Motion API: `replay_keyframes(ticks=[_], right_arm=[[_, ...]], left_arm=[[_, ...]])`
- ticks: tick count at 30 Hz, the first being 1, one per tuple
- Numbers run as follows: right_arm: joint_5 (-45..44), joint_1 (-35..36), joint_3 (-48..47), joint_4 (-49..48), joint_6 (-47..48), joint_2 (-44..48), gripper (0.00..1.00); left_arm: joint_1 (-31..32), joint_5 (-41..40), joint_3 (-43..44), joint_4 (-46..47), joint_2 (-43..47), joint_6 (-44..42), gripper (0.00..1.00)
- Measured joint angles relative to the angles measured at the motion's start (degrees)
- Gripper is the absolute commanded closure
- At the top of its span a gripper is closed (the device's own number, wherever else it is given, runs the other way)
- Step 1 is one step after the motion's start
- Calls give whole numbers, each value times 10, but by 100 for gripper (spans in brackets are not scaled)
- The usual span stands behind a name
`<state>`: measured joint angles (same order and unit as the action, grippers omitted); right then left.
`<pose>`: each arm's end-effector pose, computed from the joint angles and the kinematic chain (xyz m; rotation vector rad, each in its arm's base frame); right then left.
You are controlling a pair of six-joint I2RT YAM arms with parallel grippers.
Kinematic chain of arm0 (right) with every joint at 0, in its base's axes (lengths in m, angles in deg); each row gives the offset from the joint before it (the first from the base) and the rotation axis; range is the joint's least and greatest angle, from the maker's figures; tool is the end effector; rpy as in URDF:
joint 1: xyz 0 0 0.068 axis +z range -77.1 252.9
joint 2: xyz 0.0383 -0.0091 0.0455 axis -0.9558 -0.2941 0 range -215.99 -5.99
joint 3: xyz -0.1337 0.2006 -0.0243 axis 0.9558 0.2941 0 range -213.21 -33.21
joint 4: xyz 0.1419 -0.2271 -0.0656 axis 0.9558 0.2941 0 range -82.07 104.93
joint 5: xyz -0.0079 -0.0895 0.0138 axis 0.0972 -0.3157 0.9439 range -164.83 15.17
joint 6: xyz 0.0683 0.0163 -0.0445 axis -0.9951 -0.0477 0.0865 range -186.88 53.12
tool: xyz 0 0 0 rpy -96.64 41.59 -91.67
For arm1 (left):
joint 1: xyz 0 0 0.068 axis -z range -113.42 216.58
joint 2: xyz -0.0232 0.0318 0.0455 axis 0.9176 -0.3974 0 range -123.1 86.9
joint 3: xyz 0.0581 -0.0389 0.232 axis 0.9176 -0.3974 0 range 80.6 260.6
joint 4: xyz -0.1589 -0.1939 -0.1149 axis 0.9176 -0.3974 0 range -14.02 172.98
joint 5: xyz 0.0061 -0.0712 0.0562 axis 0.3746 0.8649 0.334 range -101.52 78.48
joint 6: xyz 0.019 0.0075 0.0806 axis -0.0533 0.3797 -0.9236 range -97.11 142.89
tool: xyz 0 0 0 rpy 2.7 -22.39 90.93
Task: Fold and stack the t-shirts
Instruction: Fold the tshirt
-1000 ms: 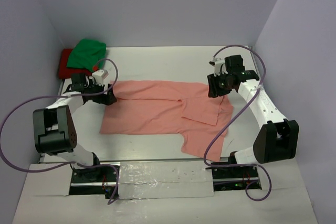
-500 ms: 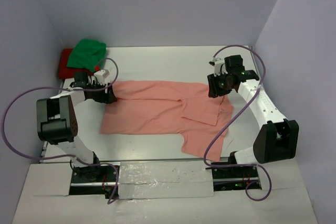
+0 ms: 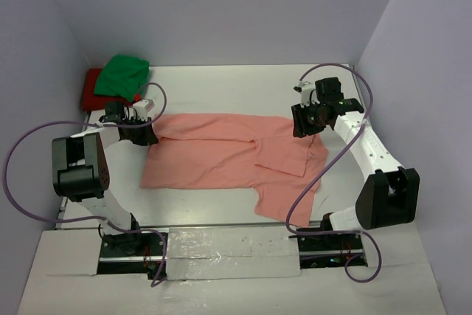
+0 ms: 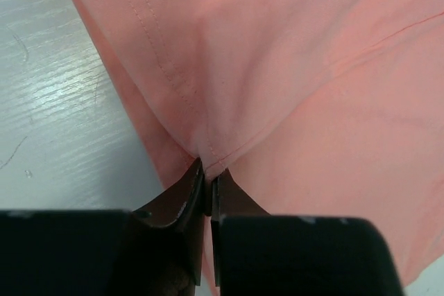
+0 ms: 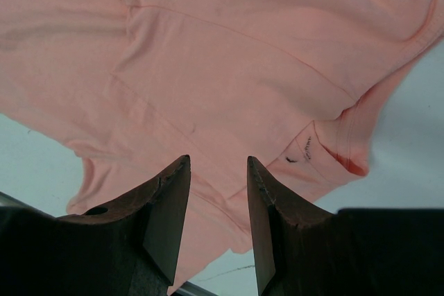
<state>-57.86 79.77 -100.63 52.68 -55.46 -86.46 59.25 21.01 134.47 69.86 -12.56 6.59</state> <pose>0.3200 0.0601 0.2210 -0.5135 2.4983 0.3506 0.3554 0.0064 0.0832 0.3901 2.4204 -0.5578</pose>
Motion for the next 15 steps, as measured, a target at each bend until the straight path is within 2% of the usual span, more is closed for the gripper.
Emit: replay_keyframes(ticks=[15], right_arm=[[0,0,0,0,0,0,55]], left_arm=[[0,-71,0,1,32,-23,89]])
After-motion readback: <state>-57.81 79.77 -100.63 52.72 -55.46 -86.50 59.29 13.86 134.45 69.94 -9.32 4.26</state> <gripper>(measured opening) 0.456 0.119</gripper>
